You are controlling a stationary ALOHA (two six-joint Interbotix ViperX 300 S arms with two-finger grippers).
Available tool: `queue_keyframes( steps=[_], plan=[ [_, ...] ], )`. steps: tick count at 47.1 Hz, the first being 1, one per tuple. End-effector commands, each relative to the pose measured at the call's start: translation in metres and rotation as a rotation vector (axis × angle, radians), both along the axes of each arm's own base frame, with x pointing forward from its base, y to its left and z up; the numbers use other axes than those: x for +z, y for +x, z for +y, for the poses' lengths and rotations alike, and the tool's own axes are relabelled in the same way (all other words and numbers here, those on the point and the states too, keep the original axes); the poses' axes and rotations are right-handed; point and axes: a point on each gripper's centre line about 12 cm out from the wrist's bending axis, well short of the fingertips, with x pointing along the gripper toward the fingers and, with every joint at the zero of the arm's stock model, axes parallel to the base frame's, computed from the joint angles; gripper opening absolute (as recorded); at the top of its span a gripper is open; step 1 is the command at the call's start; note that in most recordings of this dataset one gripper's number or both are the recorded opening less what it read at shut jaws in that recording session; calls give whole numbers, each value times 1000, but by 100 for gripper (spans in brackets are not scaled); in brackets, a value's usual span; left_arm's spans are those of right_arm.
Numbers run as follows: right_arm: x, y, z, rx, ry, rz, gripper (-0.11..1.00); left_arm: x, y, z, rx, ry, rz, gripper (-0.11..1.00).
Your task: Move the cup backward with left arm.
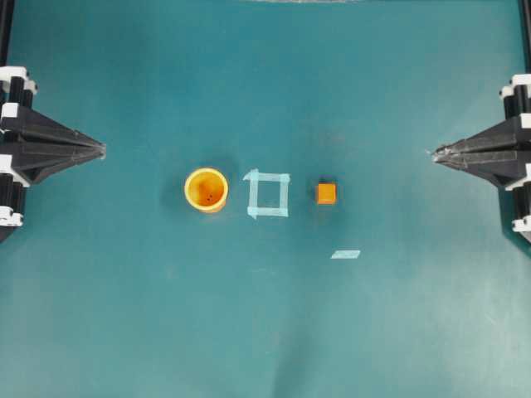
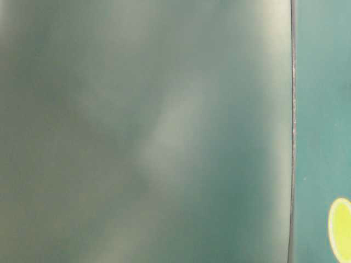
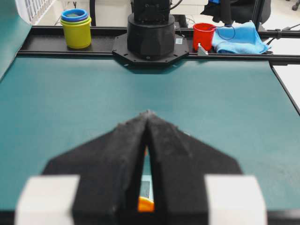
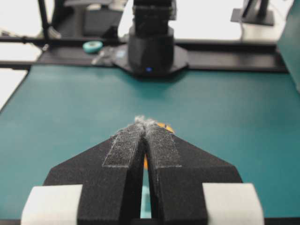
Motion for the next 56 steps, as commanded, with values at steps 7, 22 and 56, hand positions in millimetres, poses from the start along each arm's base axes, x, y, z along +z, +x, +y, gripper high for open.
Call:
queue_keyframes(
  steps=[7, 22, 56],
  plan=[
    [14, 4, 0, 1, 9, -26, -1, 6, 1, -1, -6, 17, -18, 0],
    [14, 4, 0, 1, 9, -25, -1, 3, 3, -1, -8, -3, -2, 0],
    [16, 5, 0, 2, 23, -28, -1, -2, 3, -1, -8, -6, 37, 16]
  ],
)
